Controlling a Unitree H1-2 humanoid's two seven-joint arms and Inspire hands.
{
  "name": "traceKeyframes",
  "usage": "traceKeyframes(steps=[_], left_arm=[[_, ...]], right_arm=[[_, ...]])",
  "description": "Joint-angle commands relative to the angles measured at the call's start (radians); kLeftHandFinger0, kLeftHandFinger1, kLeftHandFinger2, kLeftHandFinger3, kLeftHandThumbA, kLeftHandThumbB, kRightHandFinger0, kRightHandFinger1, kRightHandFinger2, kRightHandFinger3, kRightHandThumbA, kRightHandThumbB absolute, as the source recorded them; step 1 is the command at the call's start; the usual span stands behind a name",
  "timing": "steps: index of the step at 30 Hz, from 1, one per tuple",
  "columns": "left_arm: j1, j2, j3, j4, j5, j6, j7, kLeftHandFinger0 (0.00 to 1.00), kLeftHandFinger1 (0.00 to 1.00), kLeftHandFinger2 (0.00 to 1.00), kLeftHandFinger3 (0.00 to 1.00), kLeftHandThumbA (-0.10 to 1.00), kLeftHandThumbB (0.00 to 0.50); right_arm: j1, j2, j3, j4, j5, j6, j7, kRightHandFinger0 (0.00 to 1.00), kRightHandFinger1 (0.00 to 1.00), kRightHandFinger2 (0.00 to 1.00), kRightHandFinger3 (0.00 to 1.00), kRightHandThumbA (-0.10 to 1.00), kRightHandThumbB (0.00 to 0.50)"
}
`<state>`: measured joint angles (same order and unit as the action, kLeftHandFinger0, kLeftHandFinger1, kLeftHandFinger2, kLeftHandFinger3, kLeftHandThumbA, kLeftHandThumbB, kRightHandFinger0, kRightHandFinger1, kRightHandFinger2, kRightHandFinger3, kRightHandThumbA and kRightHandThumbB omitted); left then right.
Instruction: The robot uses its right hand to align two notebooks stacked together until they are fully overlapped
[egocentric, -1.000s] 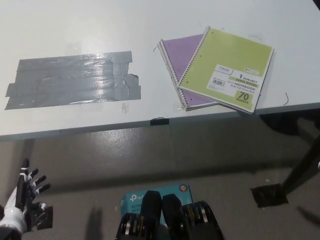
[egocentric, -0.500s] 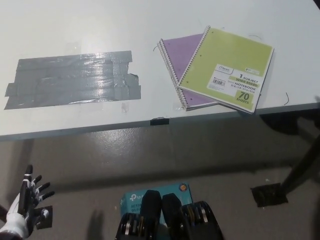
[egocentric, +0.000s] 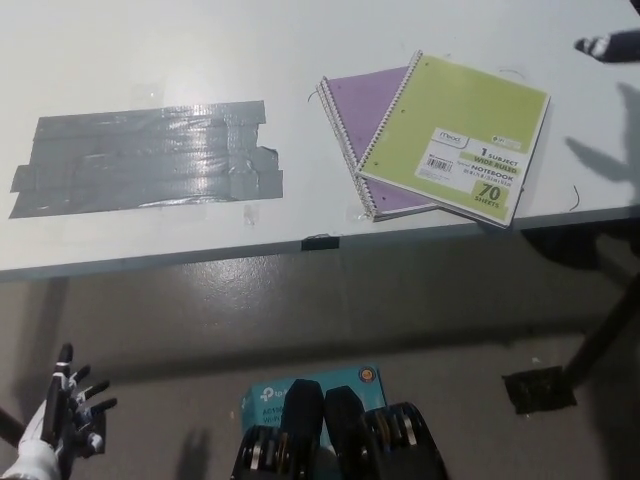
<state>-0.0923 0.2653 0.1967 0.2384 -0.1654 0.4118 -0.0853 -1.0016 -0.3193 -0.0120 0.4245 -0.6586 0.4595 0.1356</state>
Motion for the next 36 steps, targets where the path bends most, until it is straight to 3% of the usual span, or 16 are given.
traceKeyframes(steps=[1,8,14,22,36], left_arm=[[0.011,0.026,-0.013,-0.033,-0.001,-0.03,-0.038,0.74,0.8,0.87,1.0,1.0,0.226],[0.022,0.028,-0.021,-0.044,-0.003,-0.031,-0.046,0.71,0.77,0.85,1.0,1.0,0.242],[0.034,0.023,-0.03,-0.057,0.003,-0.016,-0.037,0.74,0.78,0.86,1.0,1.0,0.231],[0.043,0.022,-0.043,-0.059,0.003,-0.025,-0.043,0.72,0.79,0.85,1.0,1.0,0.22],[0.053,0.024,-0.062,-0.035,0.013,-0.05,-0.046,0.73,0.79,0.83,1.0,1.0,0.239]], right_arm=[[-0.11,0.017,0.034,0.084,-0.119,0.011,0.048,1.0,1.0,1.0,1.0,1.0,0.498],[-0.163,0.054,0.078,0.231,-0.14,0.011,0.02,1.0,1.0,1.0,1.0,1.0,0.477],[-0.123,0.117,0.08,0.278,-0.115,0.011,-0.055,1.0,1.0,1.0,1.0,1.0,0.496],[-0.066,0.155,0.088,0.307,-0.122,0.011,-0.034,1.0,1.0,1.0,1.0,1.0,0.422],[-0.036,0.208,0.191,0.326,-0.139,0.011,-0.009,1.0,1.0,1.0,1.0,1.0,0.439]])
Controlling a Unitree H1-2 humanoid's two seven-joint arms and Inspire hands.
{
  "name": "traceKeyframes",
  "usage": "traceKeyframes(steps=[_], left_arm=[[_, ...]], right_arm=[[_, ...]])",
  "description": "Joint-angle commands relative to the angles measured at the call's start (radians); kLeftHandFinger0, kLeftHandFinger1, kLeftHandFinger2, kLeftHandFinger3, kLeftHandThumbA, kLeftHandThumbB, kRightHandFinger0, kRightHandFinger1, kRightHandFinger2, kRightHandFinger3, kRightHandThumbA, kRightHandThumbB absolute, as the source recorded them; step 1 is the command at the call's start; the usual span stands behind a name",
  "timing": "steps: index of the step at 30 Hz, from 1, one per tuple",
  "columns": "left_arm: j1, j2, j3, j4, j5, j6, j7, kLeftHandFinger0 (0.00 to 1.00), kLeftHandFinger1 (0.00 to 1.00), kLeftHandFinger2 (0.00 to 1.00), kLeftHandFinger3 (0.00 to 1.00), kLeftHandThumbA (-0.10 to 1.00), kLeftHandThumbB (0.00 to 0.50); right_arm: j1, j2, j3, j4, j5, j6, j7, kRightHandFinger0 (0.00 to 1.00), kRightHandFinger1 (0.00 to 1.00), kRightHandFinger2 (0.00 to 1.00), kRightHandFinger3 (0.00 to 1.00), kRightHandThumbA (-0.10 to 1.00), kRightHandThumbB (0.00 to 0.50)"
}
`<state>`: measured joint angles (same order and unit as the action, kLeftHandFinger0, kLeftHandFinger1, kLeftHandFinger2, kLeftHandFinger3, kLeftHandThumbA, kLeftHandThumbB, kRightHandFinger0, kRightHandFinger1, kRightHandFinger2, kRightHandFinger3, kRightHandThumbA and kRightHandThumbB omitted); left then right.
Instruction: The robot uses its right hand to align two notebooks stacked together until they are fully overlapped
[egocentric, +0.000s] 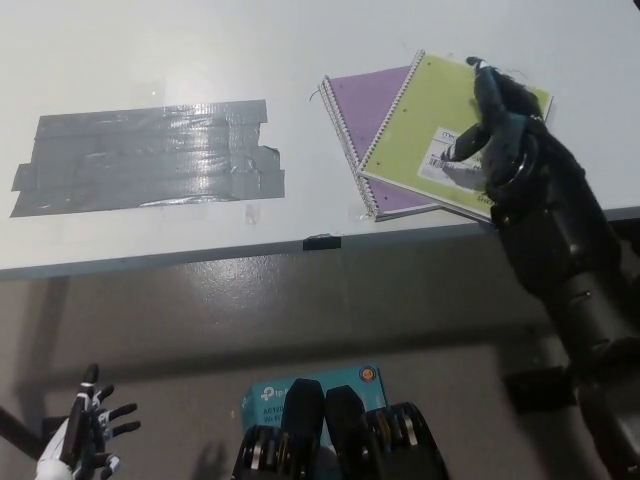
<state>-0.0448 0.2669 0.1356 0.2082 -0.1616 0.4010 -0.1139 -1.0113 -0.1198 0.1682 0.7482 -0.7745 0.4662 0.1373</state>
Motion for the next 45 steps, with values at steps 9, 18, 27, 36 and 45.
traceKeyframes(steps=[9,18,27,36,45], left_arm=[[0.016,0.014,-0.014,-0.014,0.016,-0.045,-0.017,0.74,0.81,0.86,1.0,1.0,0.264],[0.011,0.021,-0.034,-0.016,0.025,-0.051,-0.035,0.73,0.83,0.86,1.0,1.0,0.277],[0.0,0.028,-0.063,-0.017,0.03,-0.056,-0.056,0.65,0.8,0.86,1.0,1.0,0.333],[-0.004,0.037,-0.071,0.003,0.027,-0.086,-0.074,0.62,0.78,0.89,1.0,1.0,0.462],[-0.008,0.042,-0.082,0.013,0.033,-0.109,-0.098,0.61,0.76,0.89,1.0,1.0,0.5]], right_arm=[[0.013,0.032,0.024,0.027,-0.016,0.004,-0.056,1.0,1.0,1.0,1.0,1.0,0.418],[0.053,0.052,0.013,0.064,-0.063,0.004,-0.053,1.0,1.0,1.0,1.0,1.0,0.399],[0.095,0.087,0.042,0.041,-0.09,0.004,-0.063,1.0,1.0,1.0,1.0,1.0,0.407],[0.143,0.07,0.085,0.018,-0.086,0.004,0.007,1.0,1.0,1.0,1.0,1.0,0.413],[0.199,-0.01,0.237,-0.02,-0.098,-0.006,0.138,1.0,1.0,1.0,1.0,1.0,0.433]])
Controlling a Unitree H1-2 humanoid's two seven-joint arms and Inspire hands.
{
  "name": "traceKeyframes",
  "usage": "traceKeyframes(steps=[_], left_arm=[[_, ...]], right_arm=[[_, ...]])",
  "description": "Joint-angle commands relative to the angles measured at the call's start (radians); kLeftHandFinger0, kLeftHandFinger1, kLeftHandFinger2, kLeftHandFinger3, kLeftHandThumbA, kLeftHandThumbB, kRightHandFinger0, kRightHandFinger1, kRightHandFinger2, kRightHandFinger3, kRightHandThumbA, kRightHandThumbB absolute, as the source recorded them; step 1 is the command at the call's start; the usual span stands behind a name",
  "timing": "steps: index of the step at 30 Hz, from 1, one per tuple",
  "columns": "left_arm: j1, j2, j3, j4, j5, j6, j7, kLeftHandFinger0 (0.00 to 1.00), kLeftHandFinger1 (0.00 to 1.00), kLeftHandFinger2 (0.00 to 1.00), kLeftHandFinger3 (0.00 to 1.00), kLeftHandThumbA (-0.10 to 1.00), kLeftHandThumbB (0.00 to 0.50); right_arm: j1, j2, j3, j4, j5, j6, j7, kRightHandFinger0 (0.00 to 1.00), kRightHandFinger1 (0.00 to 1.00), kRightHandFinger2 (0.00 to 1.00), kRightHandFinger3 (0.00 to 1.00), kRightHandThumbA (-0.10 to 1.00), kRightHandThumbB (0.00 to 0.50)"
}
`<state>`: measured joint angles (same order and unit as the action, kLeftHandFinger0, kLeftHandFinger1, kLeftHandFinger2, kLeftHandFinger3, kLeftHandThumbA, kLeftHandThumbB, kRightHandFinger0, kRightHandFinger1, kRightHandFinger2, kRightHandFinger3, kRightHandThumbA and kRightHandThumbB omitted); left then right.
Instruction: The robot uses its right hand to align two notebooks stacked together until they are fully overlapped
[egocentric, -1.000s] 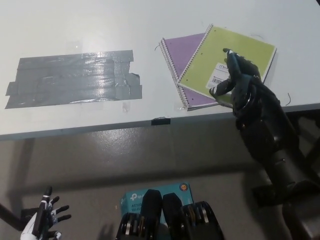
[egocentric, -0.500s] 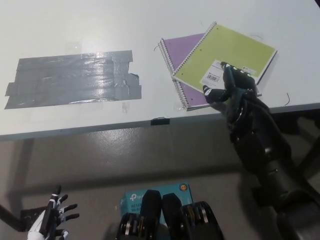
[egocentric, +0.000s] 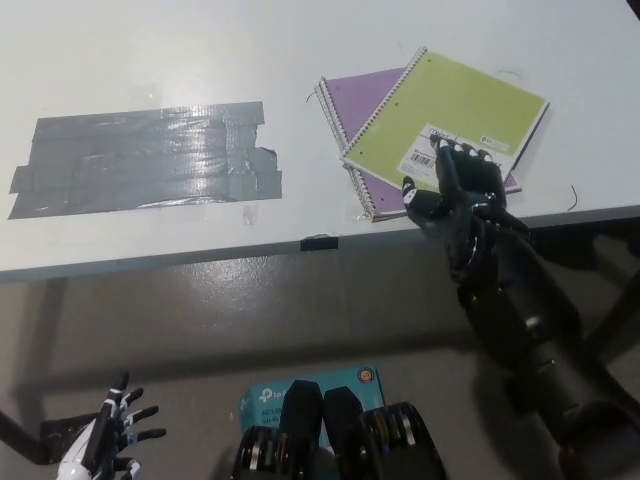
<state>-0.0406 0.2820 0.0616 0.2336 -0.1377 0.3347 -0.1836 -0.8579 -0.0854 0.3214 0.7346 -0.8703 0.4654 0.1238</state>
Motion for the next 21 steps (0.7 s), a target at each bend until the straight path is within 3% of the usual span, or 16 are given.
traceKeyframes(steps=[1,4,11,13,18,21], left_arm=[[-0.012,0.029,-0.008,-0.015,0.009,-0.042,-0.031,0.61,0.76,0.89,1.0,1.0,0.5],[-0.014,0.024,-0.002,-0.005,0.003,-0.048,-0.032,0.62,0.74,0.87,1.0,1.0,0.5],[-0.013,0.029,0.0,-0.008,0.006,-0.057,-0.04,0.67,0.77,0.85,1.0,1.0,0.5],[-0.012,0.025,0.004,-0.009,0.001,-0.06,-0.041,0.6,0.73,0.83,1.0,1.0,0.5],[-0.011,0.025,0.004,-0.004,-0.001,-0.07,-0.05,0.66,0.76,0.85,1.0,1.0,0.5],[-0.01,0.025,0.002,-0.008,0.008,-0.064,-0.046,0.69,0.78,0.85,1.0,1.0,0.5]], right_arm=[[0.049,-0.052,0.1,-0.014,0.008,-0.004,0.153,1.0,1.0,1.0,1.0,1.0,0.432],[0.063,-0.097,0.163,-0.043,0.025,-0.055,0.195,1.0,1.0,1.0,1.0,1.0,0.499],[0.059,-0.147,0.25,-0.067,0.039,-0.096,0.237,1.0,1.0,1.0,1.0,1.0,0.5],[0.067,-0.168,0.259,-0.079,0.059,-0.126,0.251,1.0,1.0,1.0,1.0,1.0,0.486],[0.08,-0.191,0.276,-0.083,0.075,-0.184,0.247,1.0,1.0,1.0,1.0,1.0,0.478],[0.085,-0.2,0.294,-0.075,0.078,-0.234,0.236,1.0,1.0,1.0,1.0,1.0,0.5]])
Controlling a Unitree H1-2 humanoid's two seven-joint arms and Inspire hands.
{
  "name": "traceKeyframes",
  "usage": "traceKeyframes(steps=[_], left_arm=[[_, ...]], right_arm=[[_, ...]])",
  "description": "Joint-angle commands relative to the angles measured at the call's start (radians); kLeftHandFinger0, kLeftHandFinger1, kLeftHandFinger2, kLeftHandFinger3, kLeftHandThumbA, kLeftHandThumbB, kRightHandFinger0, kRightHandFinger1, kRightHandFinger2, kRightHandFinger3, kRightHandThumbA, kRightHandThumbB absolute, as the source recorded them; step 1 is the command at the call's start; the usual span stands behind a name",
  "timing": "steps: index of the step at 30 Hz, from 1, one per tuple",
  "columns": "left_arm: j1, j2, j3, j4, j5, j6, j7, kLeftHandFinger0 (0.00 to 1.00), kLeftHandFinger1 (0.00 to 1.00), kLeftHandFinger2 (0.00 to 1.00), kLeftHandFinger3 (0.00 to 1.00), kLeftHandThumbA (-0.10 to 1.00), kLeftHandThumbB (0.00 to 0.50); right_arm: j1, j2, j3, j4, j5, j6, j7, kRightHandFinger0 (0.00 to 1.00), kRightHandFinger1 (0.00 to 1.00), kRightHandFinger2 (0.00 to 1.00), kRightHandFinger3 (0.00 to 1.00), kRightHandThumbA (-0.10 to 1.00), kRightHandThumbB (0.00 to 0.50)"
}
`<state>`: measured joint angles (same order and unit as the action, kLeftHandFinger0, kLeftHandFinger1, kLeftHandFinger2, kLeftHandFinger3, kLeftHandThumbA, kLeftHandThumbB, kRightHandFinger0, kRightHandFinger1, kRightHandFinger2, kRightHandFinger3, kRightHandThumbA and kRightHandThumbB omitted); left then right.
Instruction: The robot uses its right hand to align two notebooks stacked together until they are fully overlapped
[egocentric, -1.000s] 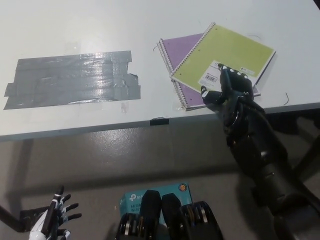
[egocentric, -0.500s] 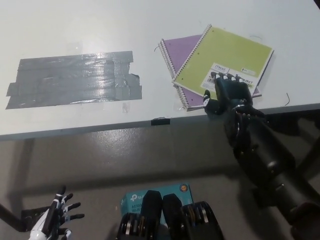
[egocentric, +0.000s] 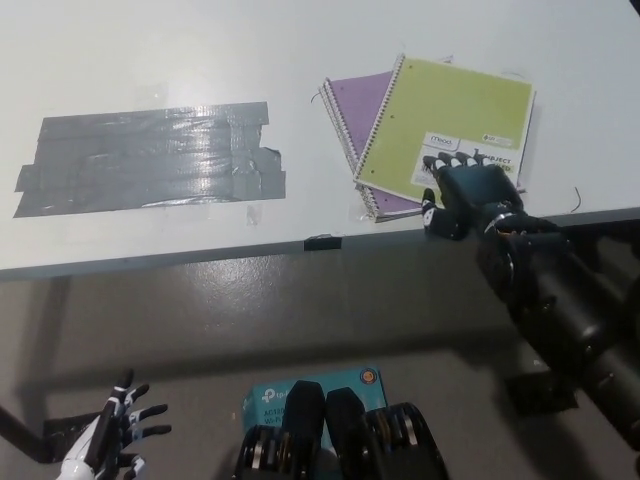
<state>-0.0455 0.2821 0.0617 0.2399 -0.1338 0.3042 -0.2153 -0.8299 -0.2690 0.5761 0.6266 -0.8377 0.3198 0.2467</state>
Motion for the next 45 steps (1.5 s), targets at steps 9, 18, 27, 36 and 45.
traceKeyframes(steps=[9,18,27,36,45], left_arm=[[-0.005,0.024,0.009,0.001,0.005,-0.057,-0.018,0.62,0.72,0.81,1.0,1.0,0.5],[-0.004,0.022,0.013,0.0,0.002,-0.058,-0.02,0.6,0.72,0.78,1.0,1.0,0.5],[-0.002,0.022,0.008,-0.012,0.009,-0.051,-0.017,0.64,0.74,0.79,1.0,1.0,0.5],[-0.013,0.027,0.007,-0.017,0.011,-0.045,-0.02,0.67,0.74,0.78,1.0,1.0,0.5],[-0.008,0.028,-0.001,-0.02,0.018,-0.055,-0.024,0.68,0.76,0.78,1.0,1.0,0.5]], right_arm=[[0.107,-0.041,0.092,0.013,0.019,-0.2,0.072,1.0,1.0,1.0,1.0,1.0,0.5],[0.116,-0.111,0.109,-0.003,0.013,-0.255,0.058,1.0,1.0,1.0,1.0,1.0,0.5],[0.056,-0.195,0.153,0.016,-0.051,-0.348,0.036,1.0,1.0,1.0,1.0,1.0,0.499],[-0.012,-0.234,0.209,0.058,-0.113,-0.421,-0.013,1.0,1.0,1.0,1.0,1.0,0.493],[-0.072,-0.215,0.273,0.097,-0.184,-0.469,-0.095,1.0,1.0,1.0,1.0,1.0,0.496]])
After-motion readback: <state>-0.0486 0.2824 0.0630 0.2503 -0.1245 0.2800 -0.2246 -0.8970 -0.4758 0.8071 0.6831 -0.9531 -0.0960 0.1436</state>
